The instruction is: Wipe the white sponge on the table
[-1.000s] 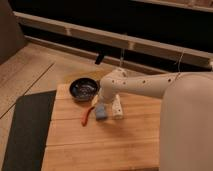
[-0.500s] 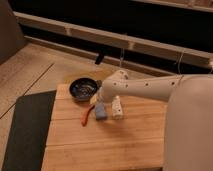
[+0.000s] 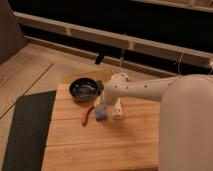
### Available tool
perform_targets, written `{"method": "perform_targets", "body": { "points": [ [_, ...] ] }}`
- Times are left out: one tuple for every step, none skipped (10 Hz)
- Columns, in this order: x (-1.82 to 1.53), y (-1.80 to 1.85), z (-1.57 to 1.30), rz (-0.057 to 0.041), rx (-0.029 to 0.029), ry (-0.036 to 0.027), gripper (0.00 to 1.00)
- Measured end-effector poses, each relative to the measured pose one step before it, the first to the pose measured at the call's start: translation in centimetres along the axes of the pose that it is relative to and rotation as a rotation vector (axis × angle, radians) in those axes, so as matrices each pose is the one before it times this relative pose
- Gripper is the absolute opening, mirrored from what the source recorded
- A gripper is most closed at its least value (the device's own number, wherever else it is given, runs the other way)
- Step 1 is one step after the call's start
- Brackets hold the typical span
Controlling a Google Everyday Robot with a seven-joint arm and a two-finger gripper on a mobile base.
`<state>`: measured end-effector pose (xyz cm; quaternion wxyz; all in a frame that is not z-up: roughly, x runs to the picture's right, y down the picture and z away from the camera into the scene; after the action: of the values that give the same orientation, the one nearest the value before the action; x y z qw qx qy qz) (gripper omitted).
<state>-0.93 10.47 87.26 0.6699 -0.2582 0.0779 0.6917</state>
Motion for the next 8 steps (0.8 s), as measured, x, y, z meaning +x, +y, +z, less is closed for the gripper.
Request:
{"method": "perform_targets", "body": {
  "points": [
    [0.037, -0.21, 0.316, 0.0063, 0.00531, 0.006, 0.65],
    [0.189, -0.481, 0.489, 0.01324, 0.01088, 0.01213, 0.65],
    [0.165, -0.508, 0.402, 0.01535, 0.01078, 0.01115, 0.65],
    [0.087, -0.29, 0.203, 0.00993, 0.00565, 0.00628, 0.65],
    [0.106, -0.347, 0.292, 0.01313, 0.00645, 0.00875, 0.65],
    [0.082, -0.208, 0.317, 0.01143, 0.00424, 0.00939, 0.65],
    [0.076, -0.054, 0.274, 0.00533, 0.00192, 0.00728, 0.65],
    [0.059, 0.084, 0.324, 0.00406, 0.0005, 0.00862, 0.65]
  ]
}}
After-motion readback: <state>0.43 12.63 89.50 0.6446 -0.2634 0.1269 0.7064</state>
